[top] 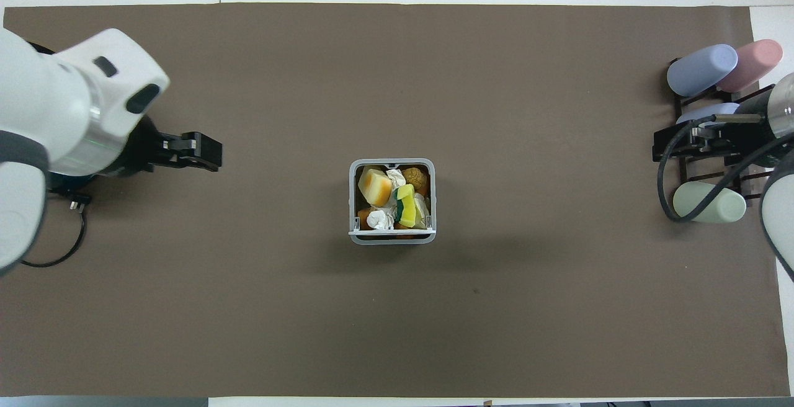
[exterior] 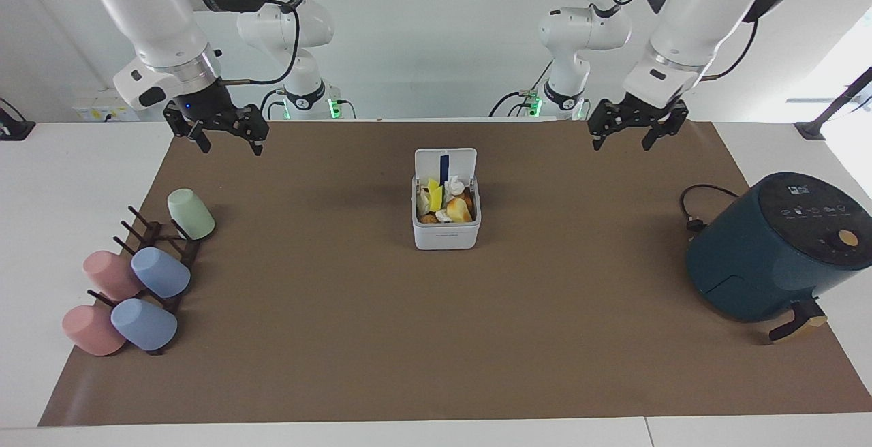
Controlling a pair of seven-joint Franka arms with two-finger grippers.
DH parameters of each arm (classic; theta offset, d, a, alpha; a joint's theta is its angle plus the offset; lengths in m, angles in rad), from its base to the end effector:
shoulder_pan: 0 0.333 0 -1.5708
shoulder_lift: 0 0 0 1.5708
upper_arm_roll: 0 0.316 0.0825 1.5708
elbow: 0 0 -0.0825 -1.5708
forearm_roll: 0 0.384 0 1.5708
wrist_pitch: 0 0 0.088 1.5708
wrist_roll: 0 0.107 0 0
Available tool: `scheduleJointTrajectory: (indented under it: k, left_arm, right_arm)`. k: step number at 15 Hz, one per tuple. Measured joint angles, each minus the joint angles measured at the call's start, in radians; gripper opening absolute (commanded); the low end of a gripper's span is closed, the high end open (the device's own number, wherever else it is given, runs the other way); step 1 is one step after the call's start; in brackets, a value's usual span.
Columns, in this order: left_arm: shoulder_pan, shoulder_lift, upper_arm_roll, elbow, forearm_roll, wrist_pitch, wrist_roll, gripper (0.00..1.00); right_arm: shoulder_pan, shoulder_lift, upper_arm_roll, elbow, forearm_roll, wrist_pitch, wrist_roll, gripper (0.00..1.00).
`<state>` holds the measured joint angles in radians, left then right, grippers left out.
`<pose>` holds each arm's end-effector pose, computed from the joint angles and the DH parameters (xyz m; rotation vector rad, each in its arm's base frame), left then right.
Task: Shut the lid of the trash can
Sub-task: 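Move the left gripper toward the white trash can, then push the raised lid down over the can with the left gripper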
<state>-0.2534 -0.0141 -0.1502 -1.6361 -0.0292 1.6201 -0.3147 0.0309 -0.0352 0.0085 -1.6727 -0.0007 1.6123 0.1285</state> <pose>0.5077 -0.2207 0.6057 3.1140 -0.1362 -0.0178 0.5448 0.0215 0.5992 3.1351 -0.1397 -0.0393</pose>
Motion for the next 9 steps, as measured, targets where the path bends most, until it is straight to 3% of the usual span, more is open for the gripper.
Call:
scheduleJointTrajectory:
  k: [1,5,9]
  left_arm:
    - [-0.061,-0.001,-0.002,-0.018,0.000,0.014,-0.054,0.00]
    - [-0.269,-0.034,-0.010,-0.148,-0.013,0.100,-0.188,0.00]
    - [-0.373,-0.066,-0.008,-0.251,-0.052,0.179,-0.221,0.00]
  right_arm:
    - [0.000,0.000,0.000,0.000,0.000,0.000,0.000,1.00]
    - [0.000,0.000,-0.001,-0.001,0.000,0.000,0.000,1.00]
    - [0.000,0.000,-0.001,-0.001,0.000,0.000,0.000,1.00]
